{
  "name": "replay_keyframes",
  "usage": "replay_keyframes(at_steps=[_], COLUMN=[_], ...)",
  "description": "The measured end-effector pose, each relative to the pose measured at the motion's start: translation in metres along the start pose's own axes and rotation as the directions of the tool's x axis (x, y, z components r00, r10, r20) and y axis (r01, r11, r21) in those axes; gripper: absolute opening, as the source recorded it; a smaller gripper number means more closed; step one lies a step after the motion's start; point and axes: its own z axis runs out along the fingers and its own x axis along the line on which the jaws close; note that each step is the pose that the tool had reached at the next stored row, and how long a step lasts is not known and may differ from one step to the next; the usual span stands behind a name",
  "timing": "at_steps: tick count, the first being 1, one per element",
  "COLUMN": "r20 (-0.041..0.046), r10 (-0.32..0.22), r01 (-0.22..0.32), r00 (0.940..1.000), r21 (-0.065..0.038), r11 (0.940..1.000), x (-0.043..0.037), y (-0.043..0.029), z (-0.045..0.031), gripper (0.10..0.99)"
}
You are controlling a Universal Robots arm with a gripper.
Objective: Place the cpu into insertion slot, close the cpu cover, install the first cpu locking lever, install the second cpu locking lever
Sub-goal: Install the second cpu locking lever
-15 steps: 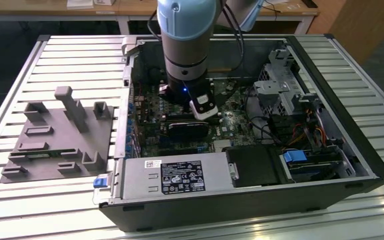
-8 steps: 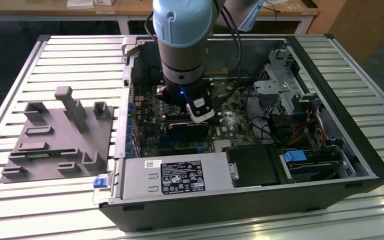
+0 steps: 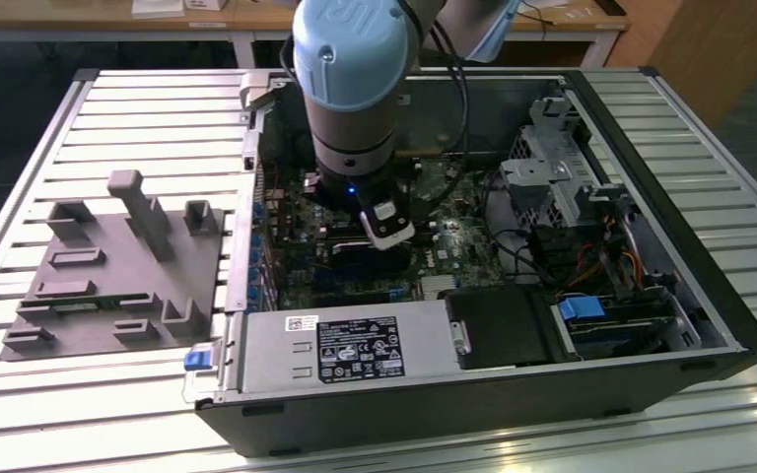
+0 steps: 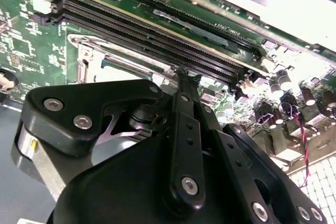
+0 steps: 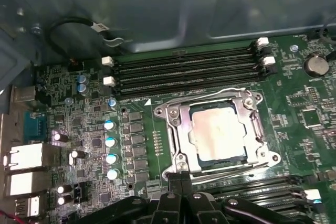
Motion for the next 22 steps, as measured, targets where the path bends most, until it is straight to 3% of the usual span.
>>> replay_keyframes(at_steps=[9,22], r20=[-0.0017,-0.0019], r10=[-0.005,-0.006], r01=[0.005,0.006], r00=[1.0000,1.0000], r21=[0.000,0.001], r11=[1.0000,1.0000], x=[0.0049,0.0059], y=[-0.0001,0.0035], z=[0.0042,0.0065], gripper=[0.106,0.106])
